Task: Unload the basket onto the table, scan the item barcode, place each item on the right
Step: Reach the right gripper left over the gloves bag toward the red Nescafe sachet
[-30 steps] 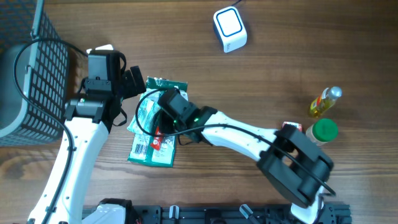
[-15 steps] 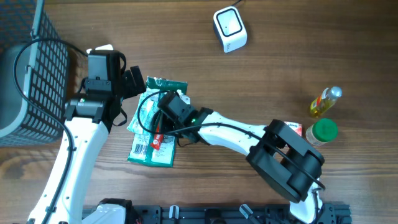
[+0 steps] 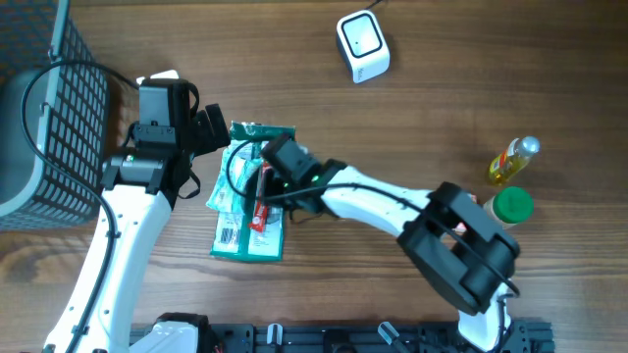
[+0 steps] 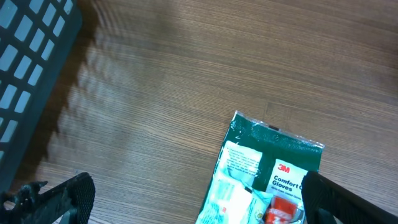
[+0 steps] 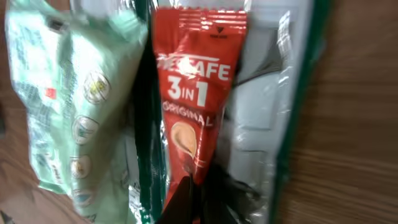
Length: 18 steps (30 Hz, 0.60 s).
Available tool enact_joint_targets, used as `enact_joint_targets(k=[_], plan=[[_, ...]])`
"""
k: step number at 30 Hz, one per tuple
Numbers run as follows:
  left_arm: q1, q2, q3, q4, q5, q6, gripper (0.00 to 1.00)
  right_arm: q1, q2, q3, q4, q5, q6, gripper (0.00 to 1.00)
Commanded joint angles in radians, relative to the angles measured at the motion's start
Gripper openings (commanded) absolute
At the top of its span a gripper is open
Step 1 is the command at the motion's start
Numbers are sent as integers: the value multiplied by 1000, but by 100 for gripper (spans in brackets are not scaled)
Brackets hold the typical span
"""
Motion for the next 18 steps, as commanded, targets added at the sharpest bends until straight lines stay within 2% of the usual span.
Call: enact_joint_targets(k=[1, 7, 10, 13, 18], plan=[[4, -3, 11, 3, -5, -16, 100, -27, -90, 0, -31, -25, -152, 4], [4, -3, 11, 3, -5, -16, 100, -28, -97, 0, -82, 13, -438, 4], [4, -3, 11, 3, -5, -16, 100, -28, -97, 0, -158, 101, -592, 4], [4, -3, 11, 3, -5, -16, 100, -28, -95, 0, -218, 233, -610, 4], [4, -3, 11, 3, -5, -16, 100, -28, -89, 0, -223, 259, -632, 8]])
